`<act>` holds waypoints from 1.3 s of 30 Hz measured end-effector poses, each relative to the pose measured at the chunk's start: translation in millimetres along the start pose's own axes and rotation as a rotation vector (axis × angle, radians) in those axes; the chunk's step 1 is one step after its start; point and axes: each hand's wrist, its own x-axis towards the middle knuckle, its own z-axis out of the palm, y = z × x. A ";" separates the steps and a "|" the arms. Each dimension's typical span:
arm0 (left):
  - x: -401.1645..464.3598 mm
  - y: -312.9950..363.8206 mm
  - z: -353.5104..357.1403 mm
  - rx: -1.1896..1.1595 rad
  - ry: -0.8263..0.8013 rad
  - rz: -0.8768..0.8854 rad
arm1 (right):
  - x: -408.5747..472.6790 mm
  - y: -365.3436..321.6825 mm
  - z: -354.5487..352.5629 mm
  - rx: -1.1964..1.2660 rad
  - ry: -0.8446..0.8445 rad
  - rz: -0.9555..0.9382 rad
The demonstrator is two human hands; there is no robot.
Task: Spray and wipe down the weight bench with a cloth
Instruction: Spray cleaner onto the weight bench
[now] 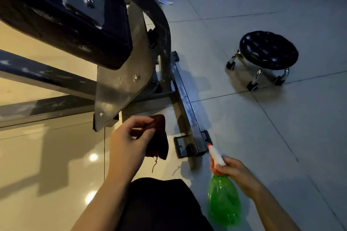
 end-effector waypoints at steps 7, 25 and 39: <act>-12.8 29.4 -27.5 -0.100 0.109 -0.156 | -38.4 -111.9 43.7 0.053 0.040 -0.089; -78.9 400.7 -237.0 -0.062 0.336 -0.446 | -229.6 -507.9 157.1 -0.113 -0.233 -0.016; -69.7 503.0 -227.4 -0.098 0.496 -0.435 | -240.6 -586.5 106.1 -0.150 -0.297 0.135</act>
